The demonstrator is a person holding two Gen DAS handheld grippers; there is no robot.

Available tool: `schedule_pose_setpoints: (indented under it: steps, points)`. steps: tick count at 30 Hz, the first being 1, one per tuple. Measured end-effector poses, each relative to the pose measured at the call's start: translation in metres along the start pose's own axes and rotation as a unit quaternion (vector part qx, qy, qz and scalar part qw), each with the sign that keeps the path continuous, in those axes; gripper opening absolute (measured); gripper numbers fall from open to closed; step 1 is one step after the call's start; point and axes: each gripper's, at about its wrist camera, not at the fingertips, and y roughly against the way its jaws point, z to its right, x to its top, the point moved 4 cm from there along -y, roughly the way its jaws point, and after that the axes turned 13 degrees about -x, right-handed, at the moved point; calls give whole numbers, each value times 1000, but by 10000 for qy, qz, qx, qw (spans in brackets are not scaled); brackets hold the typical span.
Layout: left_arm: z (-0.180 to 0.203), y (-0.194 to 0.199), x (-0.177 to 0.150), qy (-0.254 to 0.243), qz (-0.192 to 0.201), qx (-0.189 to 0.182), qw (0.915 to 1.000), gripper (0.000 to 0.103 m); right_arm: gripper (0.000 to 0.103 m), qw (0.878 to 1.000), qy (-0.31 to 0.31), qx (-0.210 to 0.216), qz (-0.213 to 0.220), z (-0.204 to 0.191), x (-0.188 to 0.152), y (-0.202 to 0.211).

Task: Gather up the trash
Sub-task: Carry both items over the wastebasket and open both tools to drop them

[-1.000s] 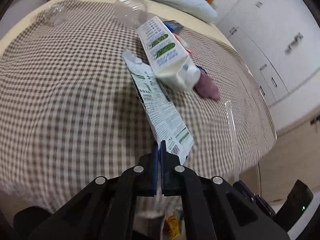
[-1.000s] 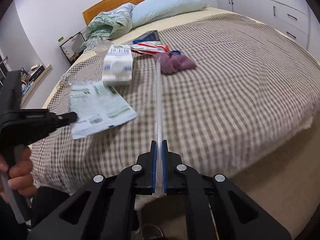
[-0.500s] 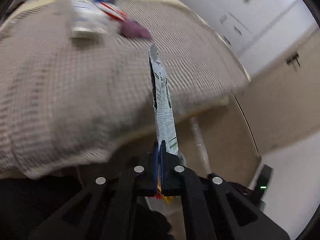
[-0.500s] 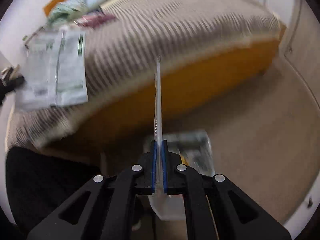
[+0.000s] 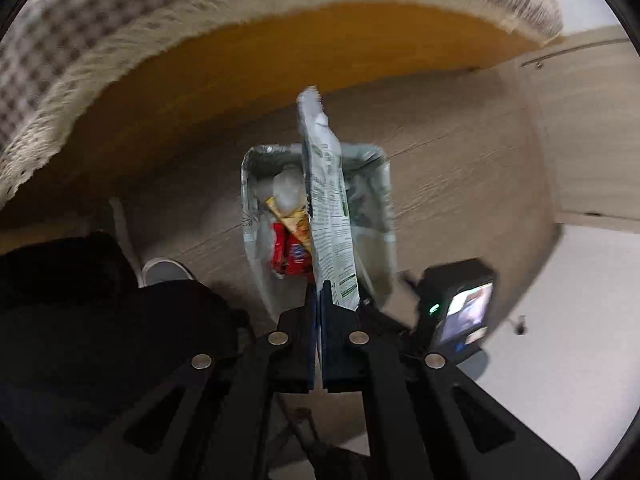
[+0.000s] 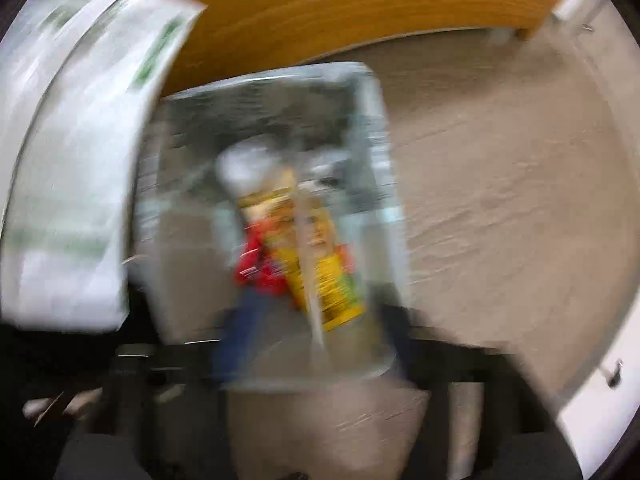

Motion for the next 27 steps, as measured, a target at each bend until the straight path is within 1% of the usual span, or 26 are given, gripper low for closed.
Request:
schedule_pose_setpoints:
  steps: [2, 3, 5, 7, 8, 11, 12, 13, 14, 17, 19, 20, 21, 22, 23, 25, 27]
  points:
    - [0, -27, 3, -17, -174, 394, 9991, 0, 68, 9991, -366, 212, -23, 17, 3, -1]
    - [4, -38, 3, -5, -281, 515, 9983, 0, 68, 9980, -571, 283, 53, 26, 3, 3]
    - [-6, -67, 9, 128, -594, 815, 9948, 0, 68, 9949, -906, 402, 168, 45, -1, 13]
    - [-20, -97, 8, 391, -959, 1069, 9889, 0, 68, 9918, -1152, 470, 276, 60, -8, 21]
    - [-26, -107, 6, 445, -1054, 1232, 9858, 0, 68, 9902, -1260, 509, 309, 67, -12, 25]
    - [-34, -133, 5, 186, -1256, 1717, 9769, 0, 68, 9849, -1599, 562, 350, 85, -23, 32]
    - [-38, -144, 6, 241, -1329, 1845, 9735, 0, 68, 9830, -1692, 609, 359, 89, -27, 33]
    - [-38, -150, 10, 336, -1382, 1877, 9719, 0, 68, 9830, -1692, 609, 359, 89, -27, 33]
    - [-40, -157, 11, 430, -1413, 1861, 9714, 0, 68, 9801, -1836, 655, 368, 95, -35, 33]
    - [-46, -174, 18, 431, -1461, 1989, 9681, 2, 68, 9784, -1917, 707, 321, 93, -40, 32]
    - [-50, -185, 13, 467, -1571, 2025, 9655, 2, 68, 9785, -1922, 690, 304, 95, -43, 32]
    - [-53, -187, 14, 481, -1643, 1997, 9648, 13, 68, 9786, -1915, 691, 283, 95, -44, 30]
    - [-55, -194, 12, 509, -1785, 2004, 9620, 48, 68, 9790, -1905, 686, 246, 94, -43, 29]
    - [-57, -198, 11, 553, -1914, 2045, 9584, 68, 68, 9793, -1899, 662, 234, 94, -42, 30]
    - [-56, -195, 10, 570, -1919, 2036, 9584, 77, 68, 9793, -1899, 662, 234, 94, -42, 30]
    - [-47, -184, 20, 448, -1620, 1885, 9676, 76, 68, 9808, -1839, 609, 228, 92, -39, 31]
    - [-42, -171, 29, 442, -1400, 1821, 9723, 79, 68, 9819, -1790, 574, 229, 89, -35, 32]
